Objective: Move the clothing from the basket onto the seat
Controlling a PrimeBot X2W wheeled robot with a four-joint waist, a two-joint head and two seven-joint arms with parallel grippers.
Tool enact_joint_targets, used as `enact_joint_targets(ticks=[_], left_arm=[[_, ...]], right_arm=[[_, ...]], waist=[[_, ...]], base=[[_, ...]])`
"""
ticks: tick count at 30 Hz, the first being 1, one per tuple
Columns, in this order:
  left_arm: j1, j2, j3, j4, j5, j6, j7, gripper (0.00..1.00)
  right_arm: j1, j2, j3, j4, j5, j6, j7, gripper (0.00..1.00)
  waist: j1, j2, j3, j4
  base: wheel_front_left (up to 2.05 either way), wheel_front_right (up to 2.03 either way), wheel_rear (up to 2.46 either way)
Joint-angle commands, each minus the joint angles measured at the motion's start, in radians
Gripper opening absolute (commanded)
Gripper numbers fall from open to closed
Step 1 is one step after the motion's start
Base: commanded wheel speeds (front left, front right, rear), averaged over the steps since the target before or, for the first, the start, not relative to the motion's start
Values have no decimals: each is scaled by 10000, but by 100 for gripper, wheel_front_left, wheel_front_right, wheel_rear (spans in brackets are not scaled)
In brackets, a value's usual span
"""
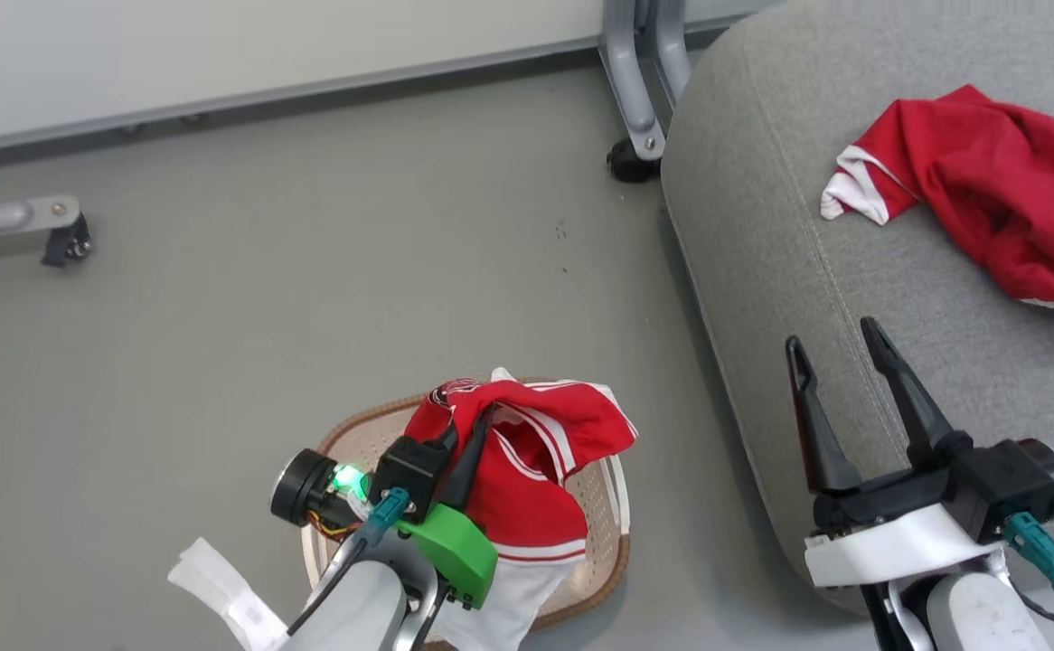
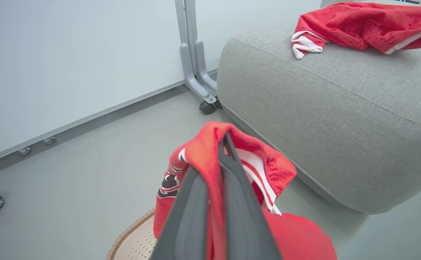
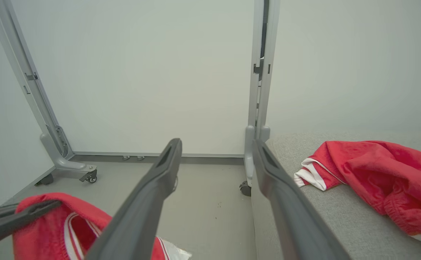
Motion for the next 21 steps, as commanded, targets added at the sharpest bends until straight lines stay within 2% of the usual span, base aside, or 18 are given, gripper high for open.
enact_joint_targets(ticks=[1, 11, 21], left_arm=[[294, 73, 139, -312, 140, 41, -33, 0], [930, 103, 748, -2271, 665, 155, -32, 0], [1071, 116, 856, -3900, 1216, 172, -32, 0]], right_arm=[[299, -69, 31, 97, 76, -3, -34, 100], [1177, -115, 261, 395, 146, -3, -34, 100], [1307, -116, 480, 384, 224, -1, -34, 100]], waist=[[1, 0, -1227, 385], [1, 0, -2175, 463], [1, 0, -2461, 436]], base=[[0, 0, 0], [0, 0, 0], [0, 0, 0]])
